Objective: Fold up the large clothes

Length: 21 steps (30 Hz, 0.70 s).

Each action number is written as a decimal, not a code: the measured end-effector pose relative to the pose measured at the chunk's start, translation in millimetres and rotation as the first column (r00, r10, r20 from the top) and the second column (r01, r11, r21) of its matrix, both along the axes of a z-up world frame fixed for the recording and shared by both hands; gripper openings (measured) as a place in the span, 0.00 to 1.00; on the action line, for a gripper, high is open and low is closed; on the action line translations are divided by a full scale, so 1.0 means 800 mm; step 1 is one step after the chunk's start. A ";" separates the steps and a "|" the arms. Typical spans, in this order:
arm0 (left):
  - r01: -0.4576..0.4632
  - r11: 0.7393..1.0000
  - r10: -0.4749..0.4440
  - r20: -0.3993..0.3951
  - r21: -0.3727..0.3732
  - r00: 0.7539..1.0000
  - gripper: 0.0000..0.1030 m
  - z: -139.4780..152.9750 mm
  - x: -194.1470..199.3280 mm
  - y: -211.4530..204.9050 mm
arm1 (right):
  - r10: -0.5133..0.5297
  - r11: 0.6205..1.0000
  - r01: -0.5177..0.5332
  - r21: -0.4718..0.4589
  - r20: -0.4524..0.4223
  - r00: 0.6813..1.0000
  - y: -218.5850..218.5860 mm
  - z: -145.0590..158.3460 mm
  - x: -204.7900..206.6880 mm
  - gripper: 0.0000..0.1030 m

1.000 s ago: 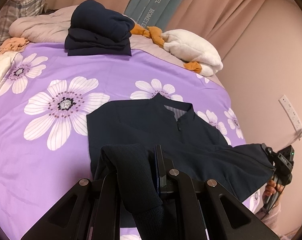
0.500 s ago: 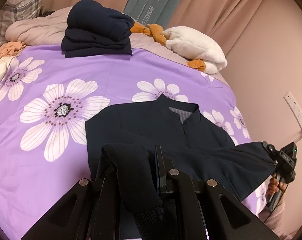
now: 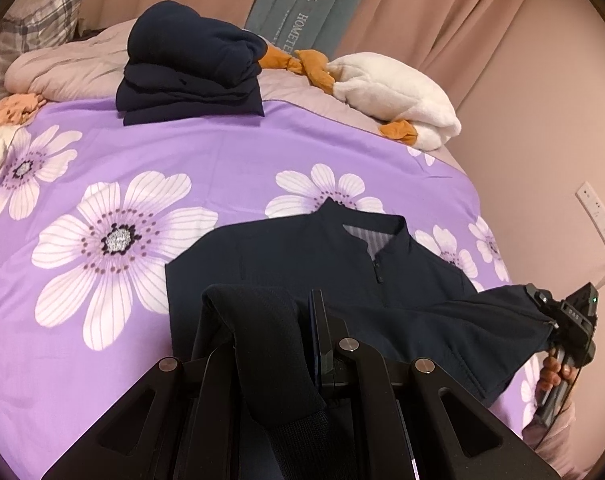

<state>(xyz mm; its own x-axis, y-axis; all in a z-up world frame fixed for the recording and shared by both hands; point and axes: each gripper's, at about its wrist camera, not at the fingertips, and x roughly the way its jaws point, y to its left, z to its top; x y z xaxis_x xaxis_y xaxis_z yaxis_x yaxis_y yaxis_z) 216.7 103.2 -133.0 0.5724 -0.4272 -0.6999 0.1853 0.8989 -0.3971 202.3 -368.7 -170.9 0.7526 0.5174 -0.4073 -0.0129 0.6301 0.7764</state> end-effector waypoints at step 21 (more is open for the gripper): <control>-0.018 0.999 0.019 -0.021 0.047 1.000 0.06 -0.029 0.052 -0.010 | -0.019 1.000 0.018 -0.018 -0.062 0.998 -0.002 -0.033 0.060 0.12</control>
<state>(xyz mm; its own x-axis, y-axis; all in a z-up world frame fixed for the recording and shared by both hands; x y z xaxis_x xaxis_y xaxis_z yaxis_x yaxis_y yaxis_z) 258.4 94.9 -156.3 0.5643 -0.3833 -0.7312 0.1603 0.9197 -0.3584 250.5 -370.1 -197.0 0.7352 0.4958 -0.4623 0.0466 0.6434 0.7641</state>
